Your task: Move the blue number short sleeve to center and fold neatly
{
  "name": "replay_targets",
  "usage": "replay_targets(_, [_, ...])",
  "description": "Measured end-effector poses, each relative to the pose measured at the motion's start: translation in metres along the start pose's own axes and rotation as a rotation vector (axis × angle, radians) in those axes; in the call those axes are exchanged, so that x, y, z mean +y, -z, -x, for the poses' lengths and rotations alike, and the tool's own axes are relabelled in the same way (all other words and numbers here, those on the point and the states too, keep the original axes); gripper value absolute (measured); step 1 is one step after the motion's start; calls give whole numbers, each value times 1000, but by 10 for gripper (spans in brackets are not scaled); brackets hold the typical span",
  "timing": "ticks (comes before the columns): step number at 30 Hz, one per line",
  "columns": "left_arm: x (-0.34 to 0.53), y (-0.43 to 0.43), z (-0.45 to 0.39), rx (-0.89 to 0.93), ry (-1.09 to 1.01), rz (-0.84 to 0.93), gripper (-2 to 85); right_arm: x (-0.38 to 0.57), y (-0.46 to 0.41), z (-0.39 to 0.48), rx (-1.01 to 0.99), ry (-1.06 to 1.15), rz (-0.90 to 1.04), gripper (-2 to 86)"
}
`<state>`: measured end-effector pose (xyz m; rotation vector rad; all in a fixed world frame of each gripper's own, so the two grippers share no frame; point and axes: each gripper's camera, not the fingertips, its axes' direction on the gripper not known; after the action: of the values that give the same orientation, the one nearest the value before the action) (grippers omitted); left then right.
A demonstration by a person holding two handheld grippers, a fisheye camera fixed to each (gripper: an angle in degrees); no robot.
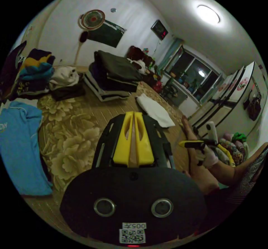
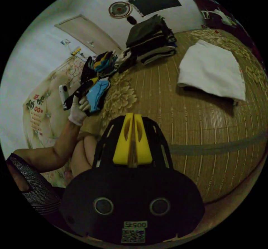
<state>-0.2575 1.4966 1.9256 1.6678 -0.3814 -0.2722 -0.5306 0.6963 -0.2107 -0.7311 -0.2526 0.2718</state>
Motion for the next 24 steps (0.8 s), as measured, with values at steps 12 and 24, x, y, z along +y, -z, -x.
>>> replay_targets(12, [52,149,132,-129,154,-230,3,-82,-226,145,7,141,127,-10])
replay_targets(24, [105,277,204,-409,220,-391,80,-176,-457,277,-111,284,212,-8])
